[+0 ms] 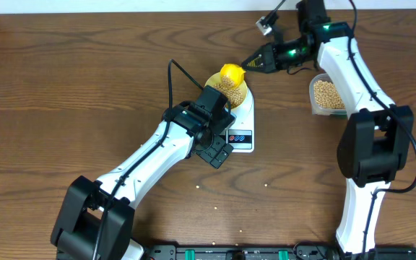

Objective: Scoop item into bowl and weigh 50g on scale
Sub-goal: 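Lift the empty scoop out of the bowl and move it right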

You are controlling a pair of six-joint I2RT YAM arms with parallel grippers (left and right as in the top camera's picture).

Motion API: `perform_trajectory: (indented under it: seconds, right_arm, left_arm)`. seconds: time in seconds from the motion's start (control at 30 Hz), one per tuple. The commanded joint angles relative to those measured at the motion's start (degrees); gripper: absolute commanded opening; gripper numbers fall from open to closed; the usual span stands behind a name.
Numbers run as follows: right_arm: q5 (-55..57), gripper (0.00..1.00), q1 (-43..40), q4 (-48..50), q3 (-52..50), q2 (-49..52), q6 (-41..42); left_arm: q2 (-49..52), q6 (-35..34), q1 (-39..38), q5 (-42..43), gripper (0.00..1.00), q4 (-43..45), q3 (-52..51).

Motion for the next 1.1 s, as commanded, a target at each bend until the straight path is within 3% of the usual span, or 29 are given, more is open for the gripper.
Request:
perform_trajectory:
  seconds: [0.0,0.37,0.67,0.83,1.07]
  right_arm:
    - [-4.9,0.01,-1.0,0.2,-0.2,0.4,1.1]
    - [-5.6,0.01,-1.7,4.3,-0.2,0.4,6.5]
    - [-10.9,0.01,-2.5,7.2,-0.2,0.4,9.0]
    - [-19.3,0.01,-4.0,8.8,-0.2,0.4,13.5]
    - [-19.2,0.01,-5.7,10.1,-0.2,0.4,13.5]
  left_arm:
    - [0.5,-0.5,-0.2,-0.5,0.98,-0.2,-0.4]
    - [0.5,-0.5,-0.2,-0.5,0.98,-0.1,-0.4]
    - [0.5,-0.5,-0.2,-0.5,0.98,-0.2,-0.4]
    - [0.5,-0.5,-0.2,-0.5,0.98,-0.2,-0.4]
    - [0.5,-0.5,-0.2,-0.6,0.98,-0.2,-0.4]
